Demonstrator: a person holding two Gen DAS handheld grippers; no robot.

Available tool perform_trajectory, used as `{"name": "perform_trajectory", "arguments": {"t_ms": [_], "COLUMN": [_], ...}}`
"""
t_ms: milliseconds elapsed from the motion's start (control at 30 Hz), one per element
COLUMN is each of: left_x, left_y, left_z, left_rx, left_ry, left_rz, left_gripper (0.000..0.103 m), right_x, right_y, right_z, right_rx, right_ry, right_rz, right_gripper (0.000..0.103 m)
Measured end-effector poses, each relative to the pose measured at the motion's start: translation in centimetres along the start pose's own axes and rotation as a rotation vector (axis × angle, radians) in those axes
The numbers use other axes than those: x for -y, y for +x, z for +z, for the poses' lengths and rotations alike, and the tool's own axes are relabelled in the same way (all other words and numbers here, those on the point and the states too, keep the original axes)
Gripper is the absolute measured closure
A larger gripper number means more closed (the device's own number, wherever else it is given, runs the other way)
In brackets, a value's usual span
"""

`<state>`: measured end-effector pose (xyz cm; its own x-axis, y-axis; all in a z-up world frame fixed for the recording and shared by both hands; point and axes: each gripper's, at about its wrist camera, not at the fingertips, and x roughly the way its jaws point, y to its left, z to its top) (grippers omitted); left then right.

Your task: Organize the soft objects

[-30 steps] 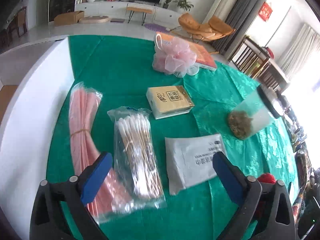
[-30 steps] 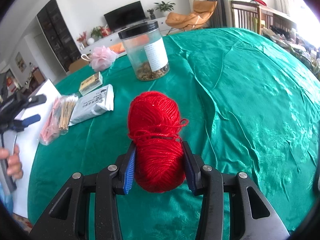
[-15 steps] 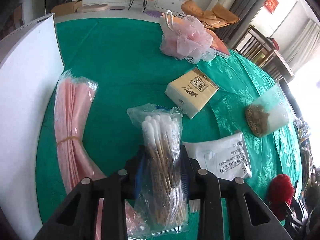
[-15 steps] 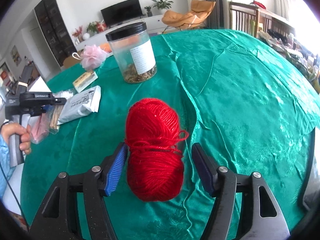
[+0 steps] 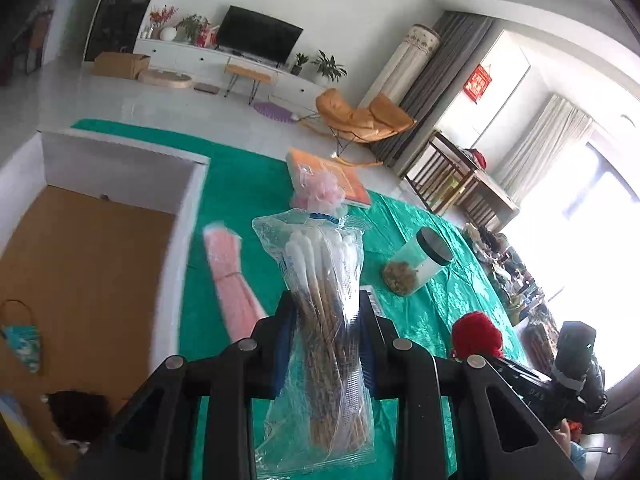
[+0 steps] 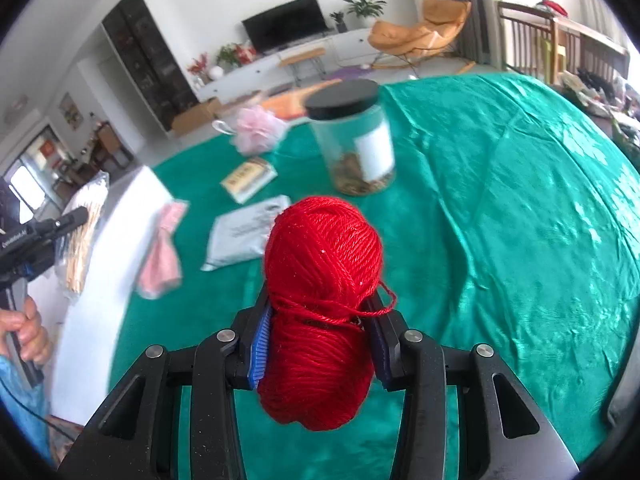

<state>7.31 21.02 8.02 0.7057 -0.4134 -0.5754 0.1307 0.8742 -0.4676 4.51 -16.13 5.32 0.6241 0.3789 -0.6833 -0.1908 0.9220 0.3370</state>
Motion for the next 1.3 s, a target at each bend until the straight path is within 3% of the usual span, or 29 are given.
{"name": "perform_trajectory", "arguments": {"t_ms": [233, 267, 333, 367, 400, 433, 533, 633, 833, 900, 967, 1033, 1133, 1233, 1300], "left_x": [-9.2, -10.6, -13.1, -14.2, -14.8, -15.2, -15.0, -12.1, -0.2, 3.7, 6.7, 8.3, 7.7, 6.3, 6.0], "left_y": [-11.9, -12.7, -13.9, -14.2, -14.9, -15.1, -14.4, -12.6, -6.1, -2.9, 0.8, 4.8, 9.6, 11.9, 12.4], "left_z": [-2.0, -2.7, -3.7, -4.3, -4.8, -5.2, -5.6, -5.9, -7.3, -9.4, -11.6, -13.9, -16.3, -17.3, -17.1], "left_rx": [0.079, 0.080, 0.086, 0.095, 0.121, 0.137, 0.148, 0.125, 0.010, -0.064, -0.143, -0.219, -0.314, -0.323, -0.278], "left_ry": [-0.027, -0.048, -0.103, -0.138, -0.166, -0.185, -0.181, -0.125, 0.107, 0.187, 0.246, 0.276, 0.236, 0.229, 0.282], "left_rz": [0.315, 0.371, 0.480, 0.528, 0.545, 0.542, 0.500, 0.410, 0.134, 0.048, 0.007, 0.011, 0.057, 0.155, 0.204], "left_gripper": [0.073, 0.066, 0.028, 0.006, 0.005, 0.005, 0.004, 0.004, 0.004, 0.004, 0.004, 0.004, 0.004, 0.004, 0.004], "right_x": [-18.5, -21.2, -25.6, -27.3, -28.7, -29.4, -28.0, -23.4, -9.0, -4.8, -1.3, 1.2, 2.9, 2.9, 2.9], "right_y": [0.9, 1.5, 3.0, 4.0, 5.0, 5.7, 6.1, 5.7, 6.3, 6.3, 5.7, 5.3, 4.9, 4.9, 5.2], "right_z": [1.7, 1.6, 1.0, 0.8, 0.4, 0.0, -0.9, -1.5, -4.6, -6.0, -7.0, -8.0, -9.2, -9.4, -9.6], "right_rx": [-0.042, -0.060, -0.097, -0.119, -0.150, -0.168, -0.135, -0.060, -0.009, -0.012, -0.012, -0.004, -0.004, 0.002, -0.013], "right_ry": [-0.152, -0.173, -0.192, -0.202, -0.216, -0.224, -0.235, -0.259, -0.193, -0.159, -0.127, -0.092, -0.069, -0.079, -0.086], "right_rz": [0.409, 0.462, 0.554, 0.586, 0.600, 0.592, 0.525, 0.337, -0.125, -0.241, -0.323, -0.369, -0.406, -0.397, -0.399], "right_gripper": [0.059, 0.059, 0.055, 0.047, 0.030, 0.028, 0.029, 0.029, 0.029, 0.029, 0.029, 0.029, 0.029, 0.029, 0.025]}}
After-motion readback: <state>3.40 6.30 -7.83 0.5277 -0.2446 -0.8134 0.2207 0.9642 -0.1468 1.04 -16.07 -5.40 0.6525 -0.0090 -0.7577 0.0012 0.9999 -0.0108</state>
